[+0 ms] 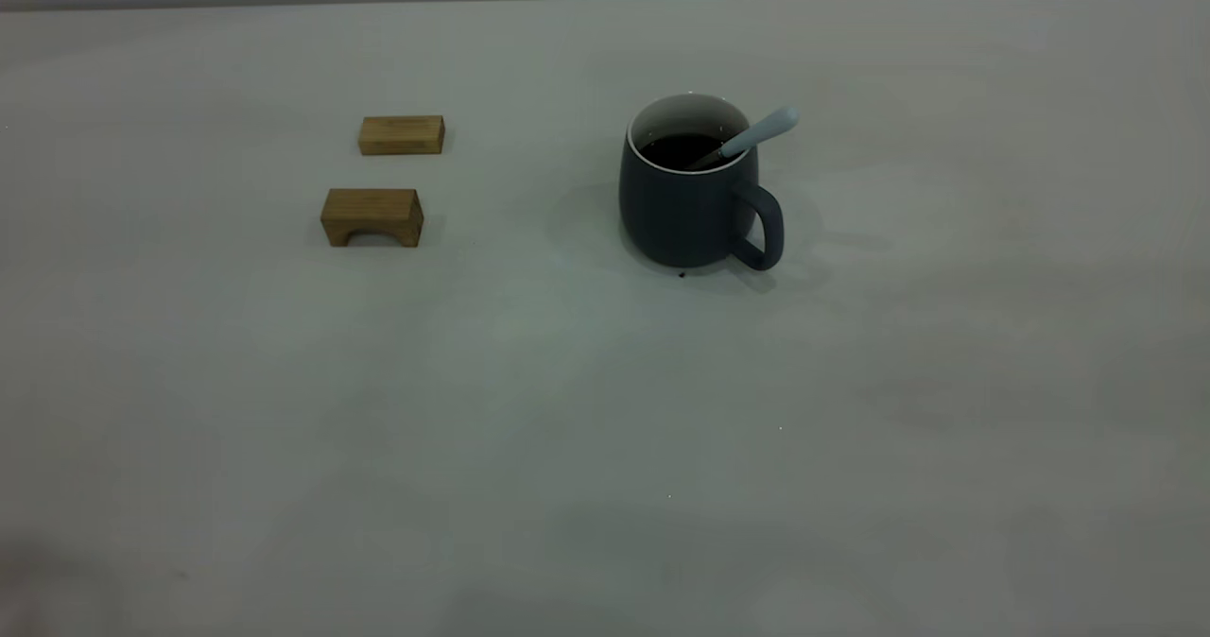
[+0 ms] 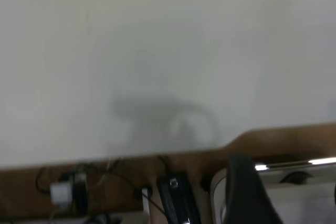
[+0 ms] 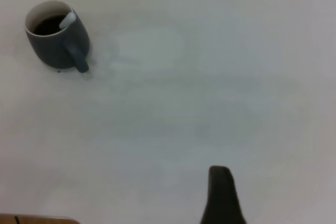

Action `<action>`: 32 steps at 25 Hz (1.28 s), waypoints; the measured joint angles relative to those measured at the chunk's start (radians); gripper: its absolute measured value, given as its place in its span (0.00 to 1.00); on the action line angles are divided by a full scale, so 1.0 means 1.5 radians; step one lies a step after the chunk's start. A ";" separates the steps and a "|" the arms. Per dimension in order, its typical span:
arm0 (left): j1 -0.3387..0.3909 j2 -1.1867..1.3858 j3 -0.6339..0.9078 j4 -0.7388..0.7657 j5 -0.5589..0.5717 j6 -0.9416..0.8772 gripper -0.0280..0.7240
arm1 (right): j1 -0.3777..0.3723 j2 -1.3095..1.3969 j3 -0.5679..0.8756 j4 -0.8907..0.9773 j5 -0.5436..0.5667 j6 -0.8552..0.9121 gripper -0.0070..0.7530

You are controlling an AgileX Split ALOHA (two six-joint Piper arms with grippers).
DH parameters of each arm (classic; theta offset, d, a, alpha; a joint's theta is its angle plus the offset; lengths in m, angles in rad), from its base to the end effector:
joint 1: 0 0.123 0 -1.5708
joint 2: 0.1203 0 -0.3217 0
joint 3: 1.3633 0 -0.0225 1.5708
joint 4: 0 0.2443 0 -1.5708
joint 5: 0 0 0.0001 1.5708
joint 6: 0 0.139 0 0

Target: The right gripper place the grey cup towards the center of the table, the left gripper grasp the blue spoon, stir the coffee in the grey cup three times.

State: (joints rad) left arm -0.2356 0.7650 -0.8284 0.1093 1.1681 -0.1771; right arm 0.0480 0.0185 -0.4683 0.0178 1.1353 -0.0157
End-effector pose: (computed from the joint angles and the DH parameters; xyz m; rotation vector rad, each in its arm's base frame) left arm 0.1076 -0.0115 0.3134 0.0938 2.5764 -0.0076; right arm -0.0055 0.0020 0.2335 -0.0702 2.1681 0.0403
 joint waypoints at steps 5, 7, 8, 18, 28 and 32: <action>0.092 -0.177 0.123 -0.011 0.000 0.054 0.67 | 0.000 0.000 0.000 0.000 0.000 0.000 0.78; 0.103 -0.242 0.152 -0.013 -0.002 0.059 0.67 | 0.000 0.000 0.000 0.000 0.000 0.000 0.78; 0.105 -0.275 0.162 -0.014 -0.004 0.060 0.67 | 0.000 0.000 0.000 0.000 0.000 0.000 0.78; 0.145 -0.457 0.226 -0.016 -0.027 0.061 0.67 | 0.000 0.000 0.000 0.000 0.000 0.000 0.78; 0.145 -0.523 0.228 -0.023 -0.025 0.062 0.67 | 0.000 0.000 0.000 0.000 0.000 0.000 0.78; 0.145 -0.523 0.228 -0.023 -0.025 0.062 0.67 | 0.000 0.000 0.000 0.000 0.000 0.000 0.78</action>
State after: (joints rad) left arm -0.0177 -0.0188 -0.4870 0.0752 1.1305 -0.0836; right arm 0.0480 0.0185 -0.4683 0.0178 1.1353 -0.0157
